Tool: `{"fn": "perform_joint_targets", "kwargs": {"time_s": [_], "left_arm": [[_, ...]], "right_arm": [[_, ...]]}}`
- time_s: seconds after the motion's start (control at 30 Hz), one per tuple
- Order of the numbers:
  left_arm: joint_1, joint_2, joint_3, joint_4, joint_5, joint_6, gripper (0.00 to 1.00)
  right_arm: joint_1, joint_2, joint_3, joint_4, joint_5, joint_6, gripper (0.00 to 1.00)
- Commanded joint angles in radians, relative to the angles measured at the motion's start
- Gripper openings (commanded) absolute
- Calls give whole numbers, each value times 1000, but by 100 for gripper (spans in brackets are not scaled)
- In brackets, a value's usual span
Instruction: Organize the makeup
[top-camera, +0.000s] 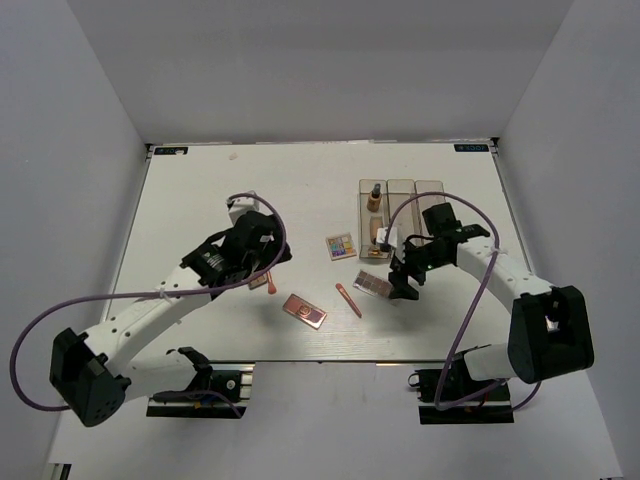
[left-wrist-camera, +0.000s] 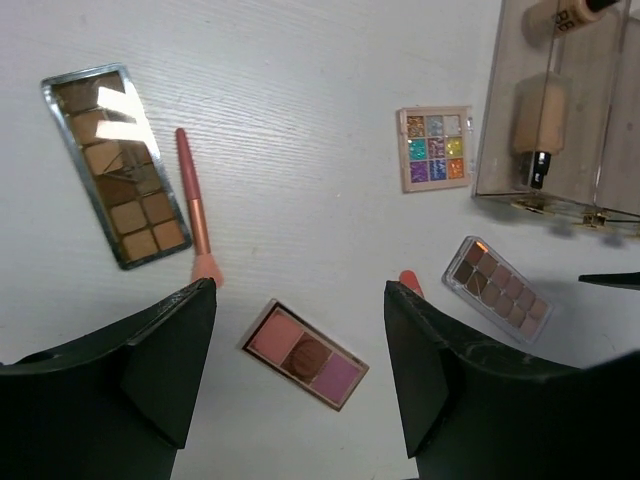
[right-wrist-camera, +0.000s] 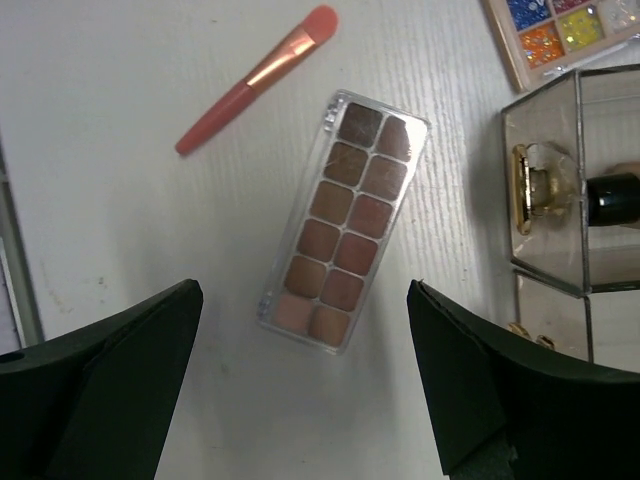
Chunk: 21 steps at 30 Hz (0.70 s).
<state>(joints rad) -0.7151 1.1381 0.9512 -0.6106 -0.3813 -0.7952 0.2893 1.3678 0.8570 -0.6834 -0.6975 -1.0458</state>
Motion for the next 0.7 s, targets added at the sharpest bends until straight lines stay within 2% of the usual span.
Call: {"fn": "perform_joint_targets", "kwargs": {"time_s": [0.0,0.17,0.67], "left_arm": [[9,-63,-35,-52,-70,-47,78],[9,-96,-49,-80,-88,-67,79],[9,-100,-72,-77,-88,-79,80]], "right_arm": [[46,-6,-19,143,134,133,89],[80,16,-61,234,194,237,89],[154,123,-53,337,286,352,89]]}}
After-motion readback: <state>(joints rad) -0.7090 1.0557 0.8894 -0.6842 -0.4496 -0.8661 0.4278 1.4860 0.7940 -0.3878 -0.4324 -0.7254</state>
